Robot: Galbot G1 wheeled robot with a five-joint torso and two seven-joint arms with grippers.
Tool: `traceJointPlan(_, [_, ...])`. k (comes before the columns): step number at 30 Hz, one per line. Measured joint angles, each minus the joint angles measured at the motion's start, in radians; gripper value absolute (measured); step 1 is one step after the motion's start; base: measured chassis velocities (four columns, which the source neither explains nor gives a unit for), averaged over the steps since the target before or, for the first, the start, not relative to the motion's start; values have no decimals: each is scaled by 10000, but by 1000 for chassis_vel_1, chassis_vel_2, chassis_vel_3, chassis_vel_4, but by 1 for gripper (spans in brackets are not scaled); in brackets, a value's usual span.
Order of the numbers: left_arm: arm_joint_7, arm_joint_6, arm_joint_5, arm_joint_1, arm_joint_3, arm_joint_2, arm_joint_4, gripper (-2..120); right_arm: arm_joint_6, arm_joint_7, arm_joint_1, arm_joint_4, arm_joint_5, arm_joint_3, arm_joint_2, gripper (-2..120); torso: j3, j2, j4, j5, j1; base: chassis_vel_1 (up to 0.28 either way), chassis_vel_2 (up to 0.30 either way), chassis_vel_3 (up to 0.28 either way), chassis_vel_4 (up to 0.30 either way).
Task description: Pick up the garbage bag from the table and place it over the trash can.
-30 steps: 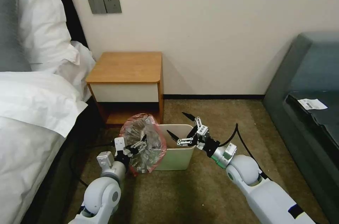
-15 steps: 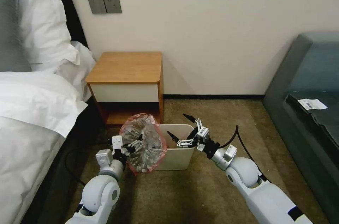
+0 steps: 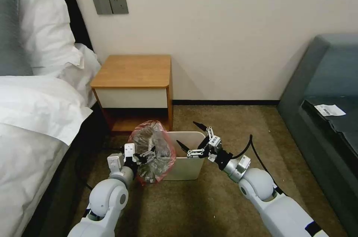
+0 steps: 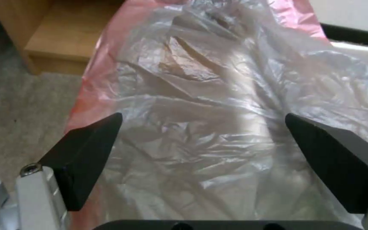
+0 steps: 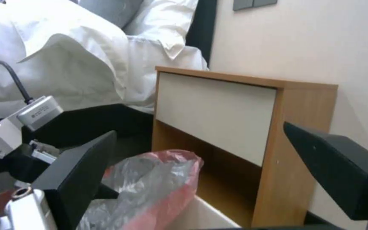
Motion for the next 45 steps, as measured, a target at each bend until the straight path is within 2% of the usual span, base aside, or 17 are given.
traceJointPlan(14, [-235,231,5,-217,27,-128,197,100,88,-22,-100,-142,-88,37,108,100,0,0,0,0,0,0,0,0,0])
traceJointPlan(33, [-373,1014,-82,-1001,241,-221,982,95,300,-60,-445,-209,-148,245,287,100,0,0,-1,0,0,0,0,0,0])
traceJointPlan(36, [-372,1028,-111,-1027,247,-223,1027,92,307,-60,-450,-214,-149,253,302,100,0,0,0,1,0,0,0,0,0])
traceJointPlan(38, [-287,1042,-129,-1031,256,-227,1077,83,317,-59,-449,-216,-149,262,300,100,-2,0,2,4,0,0,0,0,0])
traceJointPlan(40, [-223,1058,-137,-1028,260,-234,1080,81,319,-56,-445,-216,-147,266,292,100,-2,1,3,4,-1,0,0,0,0])
traceJointPlan(44, [98,1294,-207,-987,298,-269,1069,59,321,-20,-412,-191,-122,275,240,100,-3,2,4,6,-1,0,0,0,0])
traceJointPlan(45, [98,1294,-207,-987,298,-269,1069,59,321,-20,-412,-191,-122,275,240,100,-3,2,4,6,-1,0,0,0,0])
